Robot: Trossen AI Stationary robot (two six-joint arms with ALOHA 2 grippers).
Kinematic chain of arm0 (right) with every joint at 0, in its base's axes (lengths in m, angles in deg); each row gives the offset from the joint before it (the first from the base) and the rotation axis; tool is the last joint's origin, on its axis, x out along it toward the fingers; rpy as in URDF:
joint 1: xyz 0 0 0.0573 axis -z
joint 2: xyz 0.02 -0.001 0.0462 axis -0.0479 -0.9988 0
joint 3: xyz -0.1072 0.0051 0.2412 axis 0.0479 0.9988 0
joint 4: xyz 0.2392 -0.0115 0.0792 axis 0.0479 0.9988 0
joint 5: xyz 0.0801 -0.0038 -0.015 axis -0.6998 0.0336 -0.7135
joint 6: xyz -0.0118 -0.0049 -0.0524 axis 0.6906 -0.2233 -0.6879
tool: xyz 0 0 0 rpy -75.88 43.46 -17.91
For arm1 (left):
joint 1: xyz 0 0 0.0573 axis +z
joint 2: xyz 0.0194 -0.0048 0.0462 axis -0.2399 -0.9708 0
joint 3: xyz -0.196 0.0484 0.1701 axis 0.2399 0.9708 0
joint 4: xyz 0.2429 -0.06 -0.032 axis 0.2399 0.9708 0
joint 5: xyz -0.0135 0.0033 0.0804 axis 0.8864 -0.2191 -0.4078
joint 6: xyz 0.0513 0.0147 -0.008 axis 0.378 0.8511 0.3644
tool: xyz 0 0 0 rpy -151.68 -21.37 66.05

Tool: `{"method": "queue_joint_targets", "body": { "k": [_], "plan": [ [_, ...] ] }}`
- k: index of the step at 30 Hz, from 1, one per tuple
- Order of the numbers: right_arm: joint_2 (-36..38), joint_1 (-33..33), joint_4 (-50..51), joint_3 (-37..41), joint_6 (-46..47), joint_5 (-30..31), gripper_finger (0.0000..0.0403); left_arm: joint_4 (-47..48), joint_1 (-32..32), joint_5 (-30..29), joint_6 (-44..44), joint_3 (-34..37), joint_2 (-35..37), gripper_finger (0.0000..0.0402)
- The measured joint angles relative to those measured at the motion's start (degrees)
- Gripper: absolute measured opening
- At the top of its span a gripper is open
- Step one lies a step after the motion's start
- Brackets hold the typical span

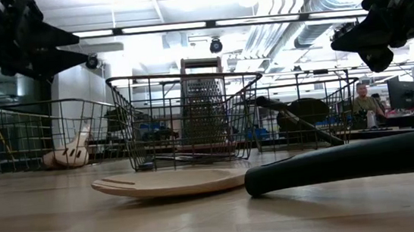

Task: Pick & Place Kitchen Items
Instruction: Put the black spatula into the into the right wire basket

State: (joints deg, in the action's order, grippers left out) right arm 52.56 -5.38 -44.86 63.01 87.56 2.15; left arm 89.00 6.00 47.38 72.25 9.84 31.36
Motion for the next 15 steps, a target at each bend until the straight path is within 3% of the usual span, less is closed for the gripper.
{"method": "queue_joint_targets", "body": {
  "k": [15],
  "plan": [
    [0.0, 0.0, 0.0, 0.0, 0.0, 1.0, 0.0002, 1.6, 0.0, 0.0, 0.1, 0.0, 0.0, 0.0244]
  ]
}}
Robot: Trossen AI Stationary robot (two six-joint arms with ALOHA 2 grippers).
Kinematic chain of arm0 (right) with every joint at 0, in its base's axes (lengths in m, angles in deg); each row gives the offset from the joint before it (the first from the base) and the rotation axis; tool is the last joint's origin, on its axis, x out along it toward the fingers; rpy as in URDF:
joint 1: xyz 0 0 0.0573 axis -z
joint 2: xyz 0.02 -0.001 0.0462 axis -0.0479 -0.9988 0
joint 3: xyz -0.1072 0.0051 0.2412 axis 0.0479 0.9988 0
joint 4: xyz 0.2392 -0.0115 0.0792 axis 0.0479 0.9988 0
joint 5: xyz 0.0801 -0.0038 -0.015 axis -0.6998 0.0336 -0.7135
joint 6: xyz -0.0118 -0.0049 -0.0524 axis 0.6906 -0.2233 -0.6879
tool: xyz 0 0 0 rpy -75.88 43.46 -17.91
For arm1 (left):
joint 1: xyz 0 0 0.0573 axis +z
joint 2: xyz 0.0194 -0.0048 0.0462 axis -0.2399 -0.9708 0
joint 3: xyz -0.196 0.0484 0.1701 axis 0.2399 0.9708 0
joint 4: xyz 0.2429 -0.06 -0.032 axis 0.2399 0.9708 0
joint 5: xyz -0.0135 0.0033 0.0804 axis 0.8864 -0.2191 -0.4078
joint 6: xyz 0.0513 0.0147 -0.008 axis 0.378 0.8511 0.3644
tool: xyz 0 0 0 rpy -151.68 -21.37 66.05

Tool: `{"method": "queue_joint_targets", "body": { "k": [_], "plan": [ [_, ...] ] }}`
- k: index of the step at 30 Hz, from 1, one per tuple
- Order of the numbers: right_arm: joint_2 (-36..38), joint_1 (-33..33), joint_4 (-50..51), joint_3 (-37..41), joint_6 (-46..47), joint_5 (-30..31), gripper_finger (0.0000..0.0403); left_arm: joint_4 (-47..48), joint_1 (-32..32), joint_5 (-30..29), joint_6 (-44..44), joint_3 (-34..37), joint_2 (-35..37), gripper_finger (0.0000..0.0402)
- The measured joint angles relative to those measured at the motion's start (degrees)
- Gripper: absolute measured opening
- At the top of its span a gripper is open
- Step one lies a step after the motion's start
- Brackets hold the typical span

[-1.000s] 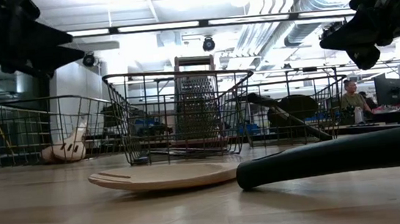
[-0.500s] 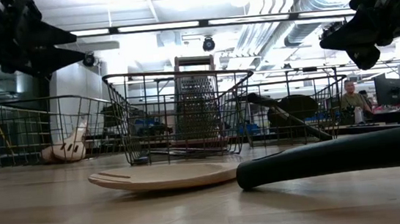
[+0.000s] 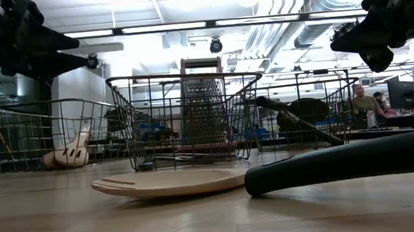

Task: Pick & Place Kitchen Items
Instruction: Put the black spatula into the into the right wire basket

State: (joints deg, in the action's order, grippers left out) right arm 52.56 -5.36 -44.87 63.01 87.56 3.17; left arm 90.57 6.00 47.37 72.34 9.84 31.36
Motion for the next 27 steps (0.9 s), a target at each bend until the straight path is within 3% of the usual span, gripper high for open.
{"method": "queue_joint_targets", "body": {
  "k": [3, 8, 17, 27],
  "plan": [
    [0.0, 0.0, -0.1, 0.0, 1.2, -0.8, 0.0002, 0.0, 0.0, 0.0, 0.0, 0.0, 0.0, 0.0244],
    [0.0, 0.0, -0.1, 0.0, 14.7, -2.1, 0.0002, 0.0, 0.0, 0.0, 0.0, 0.0, 0.0, 0.0244],
    [0.0, 0.0, 0.0, 0.0, 28.4, -3.3, 0.0002, 0.0, 0.0, 0.0, 0.0, 0.0, 0.0, 0.0244],
    [-0.1, -1.0, -0.1, 0.0, 34.8, -9.5, 0.0002, 0.0, 0.0, 0.0, 0.0, 0.0, 0.0, 0.0244]
  ]
}}
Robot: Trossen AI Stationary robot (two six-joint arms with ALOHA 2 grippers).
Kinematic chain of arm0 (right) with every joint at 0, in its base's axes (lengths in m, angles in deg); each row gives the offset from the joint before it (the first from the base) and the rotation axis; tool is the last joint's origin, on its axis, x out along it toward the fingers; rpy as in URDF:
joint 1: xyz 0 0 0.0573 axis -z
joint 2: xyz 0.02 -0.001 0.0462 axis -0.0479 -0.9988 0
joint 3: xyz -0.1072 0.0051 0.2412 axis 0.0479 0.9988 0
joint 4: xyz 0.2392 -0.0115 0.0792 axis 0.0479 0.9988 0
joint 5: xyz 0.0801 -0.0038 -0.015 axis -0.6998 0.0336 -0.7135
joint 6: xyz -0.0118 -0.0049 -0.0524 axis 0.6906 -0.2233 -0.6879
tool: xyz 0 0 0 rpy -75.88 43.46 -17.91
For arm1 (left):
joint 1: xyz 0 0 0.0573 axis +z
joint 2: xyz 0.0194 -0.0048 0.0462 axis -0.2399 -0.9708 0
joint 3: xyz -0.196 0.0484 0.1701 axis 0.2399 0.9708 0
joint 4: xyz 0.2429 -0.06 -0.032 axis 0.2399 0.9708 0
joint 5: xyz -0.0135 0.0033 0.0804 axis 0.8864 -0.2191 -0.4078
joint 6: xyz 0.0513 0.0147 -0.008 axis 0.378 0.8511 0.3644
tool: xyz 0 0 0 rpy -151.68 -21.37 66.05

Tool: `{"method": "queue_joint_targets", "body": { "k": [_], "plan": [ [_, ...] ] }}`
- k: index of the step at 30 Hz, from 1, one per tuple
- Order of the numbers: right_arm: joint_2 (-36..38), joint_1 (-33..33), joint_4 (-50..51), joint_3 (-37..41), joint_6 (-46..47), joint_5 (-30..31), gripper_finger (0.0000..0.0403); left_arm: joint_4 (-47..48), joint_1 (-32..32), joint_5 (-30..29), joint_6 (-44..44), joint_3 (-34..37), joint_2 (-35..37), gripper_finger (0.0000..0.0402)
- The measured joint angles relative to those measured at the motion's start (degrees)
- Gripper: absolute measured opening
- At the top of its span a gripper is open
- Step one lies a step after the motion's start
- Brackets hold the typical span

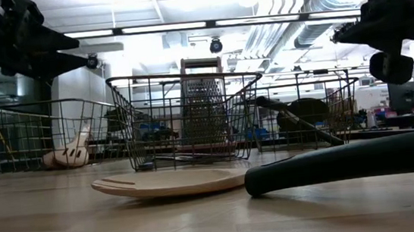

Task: Pick & Place Kitchen Items
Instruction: Put the black spatula into the into the right wire basket

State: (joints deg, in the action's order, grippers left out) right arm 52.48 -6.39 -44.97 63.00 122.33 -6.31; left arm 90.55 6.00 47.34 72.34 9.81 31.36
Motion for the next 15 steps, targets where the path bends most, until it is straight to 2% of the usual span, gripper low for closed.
{"method": "queue_joint_targets", "body": {
  "k": [5, 8, 15],
  "plan": [
    [-2.9, -3.9, 0.1, -0.8, 1.8, 2.8, 0.0006, 0.0, 0.0, 0.0, 0.0, 0.0, 0.0, 0.0244],
    [-6.2, -6.5, 0.1, -2.7, 1.7, 4.9, 0.0022, 0.0, 0.0, 0.0, 0.0, 0.0, 0.0, 0.0244],
    [-14.5, -11.4, 2.2, -9.6, -0.7, 5.7, 0.0107, 0.0, 0.0, 0.0, 0.0, 0.0, 0.0, 0.0244]
  ]
}}
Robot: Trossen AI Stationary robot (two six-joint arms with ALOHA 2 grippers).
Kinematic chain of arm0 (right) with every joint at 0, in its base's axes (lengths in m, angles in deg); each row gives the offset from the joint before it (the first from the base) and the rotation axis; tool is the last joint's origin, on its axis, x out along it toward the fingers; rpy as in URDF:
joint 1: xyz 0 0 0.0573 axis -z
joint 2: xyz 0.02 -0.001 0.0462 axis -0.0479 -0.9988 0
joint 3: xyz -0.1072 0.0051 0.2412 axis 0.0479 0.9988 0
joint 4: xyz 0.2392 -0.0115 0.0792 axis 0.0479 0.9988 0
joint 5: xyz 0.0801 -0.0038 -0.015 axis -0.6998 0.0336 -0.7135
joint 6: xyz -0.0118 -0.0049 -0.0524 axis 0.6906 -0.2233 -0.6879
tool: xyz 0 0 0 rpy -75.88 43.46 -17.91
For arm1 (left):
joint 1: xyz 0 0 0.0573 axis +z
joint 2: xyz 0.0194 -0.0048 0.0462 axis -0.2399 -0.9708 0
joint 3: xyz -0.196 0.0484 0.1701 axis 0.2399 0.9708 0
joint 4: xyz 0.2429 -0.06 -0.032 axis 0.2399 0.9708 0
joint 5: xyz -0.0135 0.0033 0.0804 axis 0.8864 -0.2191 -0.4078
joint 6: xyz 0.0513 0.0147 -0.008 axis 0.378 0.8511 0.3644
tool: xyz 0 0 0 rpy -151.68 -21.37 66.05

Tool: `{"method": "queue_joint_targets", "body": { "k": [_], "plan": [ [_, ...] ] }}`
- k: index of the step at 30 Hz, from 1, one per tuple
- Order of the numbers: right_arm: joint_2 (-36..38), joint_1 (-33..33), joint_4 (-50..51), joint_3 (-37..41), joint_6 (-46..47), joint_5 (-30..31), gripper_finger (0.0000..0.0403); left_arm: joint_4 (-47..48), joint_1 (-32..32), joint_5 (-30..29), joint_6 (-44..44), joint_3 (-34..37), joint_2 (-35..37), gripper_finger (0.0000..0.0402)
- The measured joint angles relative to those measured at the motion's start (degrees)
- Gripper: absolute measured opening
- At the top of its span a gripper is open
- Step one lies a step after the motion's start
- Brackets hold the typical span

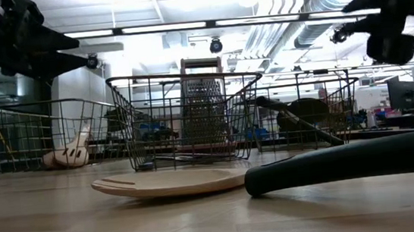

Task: Pick & Place Kitchen Items
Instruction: Put the black spatula into the into the right wire basket

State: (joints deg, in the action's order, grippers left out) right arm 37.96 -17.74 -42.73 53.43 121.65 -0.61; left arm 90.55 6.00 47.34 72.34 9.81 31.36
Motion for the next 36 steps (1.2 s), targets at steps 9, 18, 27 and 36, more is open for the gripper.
{"method": "queue_joint_targets", "body": {
  "k": [9, 18, 27, 36],
  "plan": [
    [-9.7, -3.9, 7.8, -11.8, -11.3, -7.4, 0.0197, 0.0, 0.0, 0.0, 0.0, 0.0, 0.0, 0.0244],
    [-23.5, -9.3, 17.1, -26.1, -9.9, -9.2, 0.0197, 0.0, 0.0, 0.0, 0.0, 0.0, 0.0, 0.0244],
    [-38.2, -13.4, 17.5, -34.4, -5.0, -12.3, 0.0194, 0.0, 0.0, 0.0, 0.0, 0.0, 0.0, 0.0244],
    [-51.0, -19.3, 20.0, -42.1, -0.6, -12.4, 0.0194, 0.0, 0.0, 0.0, 0.0, 0.0, 0.0, 0.0244]
  ]
}}
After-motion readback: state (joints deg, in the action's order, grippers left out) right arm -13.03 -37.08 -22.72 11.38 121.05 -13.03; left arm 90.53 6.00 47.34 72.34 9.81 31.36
